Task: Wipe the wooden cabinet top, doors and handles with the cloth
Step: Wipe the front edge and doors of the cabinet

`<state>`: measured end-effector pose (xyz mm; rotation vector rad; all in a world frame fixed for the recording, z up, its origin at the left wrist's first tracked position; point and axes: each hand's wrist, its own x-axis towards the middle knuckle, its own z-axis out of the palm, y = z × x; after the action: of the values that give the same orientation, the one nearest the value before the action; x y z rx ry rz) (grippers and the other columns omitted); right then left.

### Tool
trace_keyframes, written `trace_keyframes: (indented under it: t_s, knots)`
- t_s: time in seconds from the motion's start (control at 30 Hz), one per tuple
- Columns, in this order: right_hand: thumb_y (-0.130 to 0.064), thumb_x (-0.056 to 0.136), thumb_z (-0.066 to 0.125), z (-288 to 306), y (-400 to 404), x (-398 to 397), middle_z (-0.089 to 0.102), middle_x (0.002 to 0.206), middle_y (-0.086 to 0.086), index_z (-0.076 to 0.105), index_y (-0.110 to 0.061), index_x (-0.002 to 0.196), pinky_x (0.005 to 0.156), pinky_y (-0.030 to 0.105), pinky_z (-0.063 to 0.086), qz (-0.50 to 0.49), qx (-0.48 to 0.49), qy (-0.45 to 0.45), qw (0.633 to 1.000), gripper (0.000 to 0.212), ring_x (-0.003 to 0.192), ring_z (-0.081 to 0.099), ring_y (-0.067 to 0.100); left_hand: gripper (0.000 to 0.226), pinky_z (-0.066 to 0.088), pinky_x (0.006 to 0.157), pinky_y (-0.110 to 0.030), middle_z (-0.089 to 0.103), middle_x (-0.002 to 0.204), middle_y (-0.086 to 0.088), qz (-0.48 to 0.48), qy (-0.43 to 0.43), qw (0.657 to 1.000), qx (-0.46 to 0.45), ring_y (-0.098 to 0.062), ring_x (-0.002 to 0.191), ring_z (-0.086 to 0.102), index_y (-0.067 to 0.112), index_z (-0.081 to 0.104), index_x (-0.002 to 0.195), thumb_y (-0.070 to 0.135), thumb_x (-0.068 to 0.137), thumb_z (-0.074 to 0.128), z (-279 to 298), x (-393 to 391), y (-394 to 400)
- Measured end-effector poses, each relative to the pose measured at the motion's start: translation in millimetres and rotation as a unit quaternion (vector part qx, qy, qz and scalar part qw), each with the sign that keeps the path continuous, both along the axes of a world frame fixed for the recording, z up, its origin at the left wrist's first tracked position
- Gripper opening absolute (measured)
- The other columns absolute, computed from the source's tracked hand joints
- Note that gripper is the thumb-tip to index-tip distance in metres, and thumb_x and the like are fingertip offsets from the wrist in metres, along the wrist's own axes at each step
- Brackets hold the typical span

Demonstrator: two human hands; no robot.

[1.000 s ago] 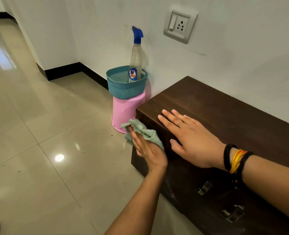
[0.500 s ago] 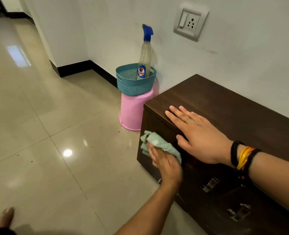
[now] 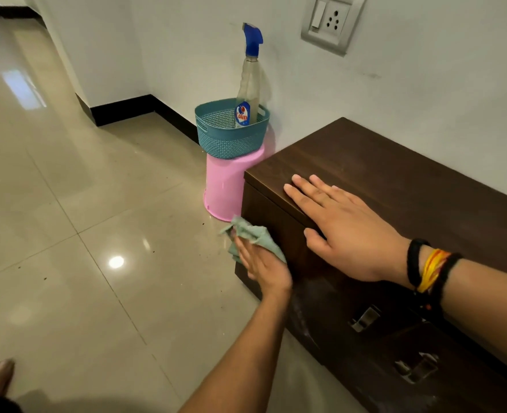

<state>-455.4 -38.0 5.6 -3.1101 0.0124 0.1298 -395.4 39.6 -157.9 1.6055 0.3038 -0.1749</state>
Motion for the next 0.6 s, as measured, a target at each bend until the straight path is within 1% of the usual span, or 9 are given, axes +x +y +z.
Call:
trace_keyframes:
  t_s: [0.1,0.13,0.17,0.23,0.3,0.37,0.43,0.5,0.6]
  knots:
    - [-0.037,0.104,0.036,1,0,-1,-0.014,0.167,-0.014,-0.008,-0.036,0.160,0.122,0.029,-0.006,-0.002,0.002,0.006,1.000,0.071,0.153,-0.015,0.008,0.058,0.006,0.123,-0.042,0.011,0.168,-0.005,-0.011,0.117,0.992,-0.041,-0.026,0.154,0.010,0.019,0.008,0.159,0.041,0.106,0.008,-8,-25,1]
    - [-0.037,0.104,0.035,1,0,-1,-0.015,0.167,-0.014,-0.009,-0.037,0.160,0.123,0.029,-0.005,-0.001,0.002,0.005,1.000,0.071,0.153,-0.016,0.008,0.060,0.007,0.123,-0.041,0.011,0.167,-0.005,-0.036,0.112,0.992,-0.038,-0.025,0.153,0.011,0.019,0.008,0.159,0.045,0.106,0.009,-8,-38,-1]
    - [-0.038,0.104,0.035,1,-1,-2,-0.015,0.167,-0.014,-0.009,-0.037,0.159,0.123,0.029,-0.006,-0.001,0.002,0.003,1.000,0.071,0.153,-0.016,0.007,0.074,0.006,0.123,-0.042,0.010,0.167,-0.003,-0.063,0.085,0.994,-0.031,-0.024,0.154,0.010,0.022,0.006,0.159,0.063,0.098,0.005,-6,-46,-3]
    - [-0.038,0.104,0.035,0,-1,-1,-0.015,0.167,-0.015,-0.009,-0.037,0.159,0.123,0.029,-0.006,0.000,0.005,0.003,1.000,0.070,0.153,-0.016,0.007,0.103,0.003,0.123,-0.045,0.009,0.167,0.006,-0.043,0.019,0.999,-0.022,-0.019,0.154,0.005,0.033,0.003,0.159,0.088,0.072,-0.012,-11,-34,-7]
    - [-0.037,0.104,0.036,0,-1,0,-0.014,0.167,-0.014,-0.008,-0.037,0.160,0.122,0.029,-0.006,0.000,0.005,0.002,1.000,0.071,0.153,-0.015,0.007,0.081,0.003,0.122,-0.042,0.012,0.167,0.006,0.003,0.003,1.000,-0.011,-0.019,0.154,0.007,0.034,0.008,0.158,0.072,0.088,-0.005,-23,-7,-9]
    - [-0.036,0.104,0.036,0,0,0,-0.014,0.168,-0.013,-0.007,-0.036,0.160,0.121,0.027,-0.007,-0.001,0.003,0.000,1.000,0.071,0.154,-0.015,0.008,0.058,0.003,0.122,-0.038,0.012,0.168,0.001,0.036,0.082,0.996,-0.031,-0.023,0.155,0.007,0.026,0.011,0.159,0.047,0.105,0.007,-36,-2,-4]
    - [-0.037,0.104,0.035,1,1,-1,-0.014,0.168,-0.013,-0.008,-0.037,0.160,0.121,0.028,-0.007,-0.003,0.002,0.004,1.000,0.071,0.153,-0.015,0.008,0.056,0.003,0.123,-0.042,0.010,0.168,-0.004,0.010,0.164,0.984,-0.066,-0.025,0.154,0.007,0.020,0.010,0.159,0.040,0.107,0.010,-35,-24,-4]
    - [-0.038,0.104,0.035,1,0,-1,-0.015,0.168,-0.014,-0.009,-0.037,0.160,0.123,0.029,-0.006,-0.003,-0.001,0.002,1.000,0.071,0.153,-0.015,0.008,0.066,0.002,0.123,-0.043,0.006,0.168,0.000,-0.048,0.106,0.992,-0.052,-0.021,0.154,0.004,0.022,0.005,0.159,0.053,0.102,0.005,-17,-43,-6]
    - [-0.037,0.104,0.036,0,0,0,-0.014,0.168,-0.014,-0.008,-0.037,0.160,0.123,0.029,-0.005,-0.001,0.002,0.003,1.000,0.071,0.153,-0.015,0.008,0.095,0.001,0.121,-0.044,0.009,0.164,0.012,-0.011,-0.013,1.000,-0.024,-0.012,0.152,0.002,0.032,0.006,0.158,0.079,0.077,-0.009,-12,-15,-7]
